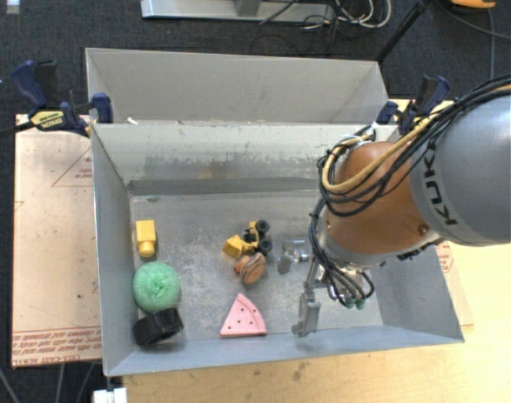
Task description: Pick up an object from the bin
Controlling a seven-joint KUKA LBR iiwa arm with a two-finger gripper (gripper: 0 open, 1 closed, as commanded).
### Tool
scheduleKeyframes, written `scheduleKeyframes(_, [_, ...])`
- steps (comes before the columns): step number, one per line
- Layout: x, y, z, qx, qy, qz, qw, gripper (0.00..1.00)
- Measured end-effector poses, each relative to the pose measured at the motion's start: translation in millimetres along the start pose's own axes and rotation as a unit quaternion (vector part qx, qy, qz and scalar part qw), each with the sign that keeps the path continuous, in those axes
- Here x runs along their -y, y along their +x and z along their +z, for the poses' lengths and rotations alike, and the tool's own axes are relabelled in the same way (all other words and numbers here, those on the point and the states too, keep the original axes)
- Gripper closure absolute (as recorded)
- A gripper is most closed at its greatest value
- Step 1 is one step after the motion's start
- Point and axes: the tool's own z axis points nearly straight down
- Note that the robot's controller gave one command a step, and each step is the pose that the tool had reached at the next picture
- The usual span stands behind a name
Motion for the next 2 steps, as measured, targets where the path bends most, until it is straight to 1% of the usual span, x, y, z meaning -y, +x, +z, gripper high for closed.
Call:
scheduleKeyframes(1, [0.1,-1.9,-3.7,0.0038,0.000,0.001,1.0000,0.00])
scheduleKeyframes(2, [-0.3,-3.2,-3.1,0.0041,0.000,0.002,1.0000,0.00])
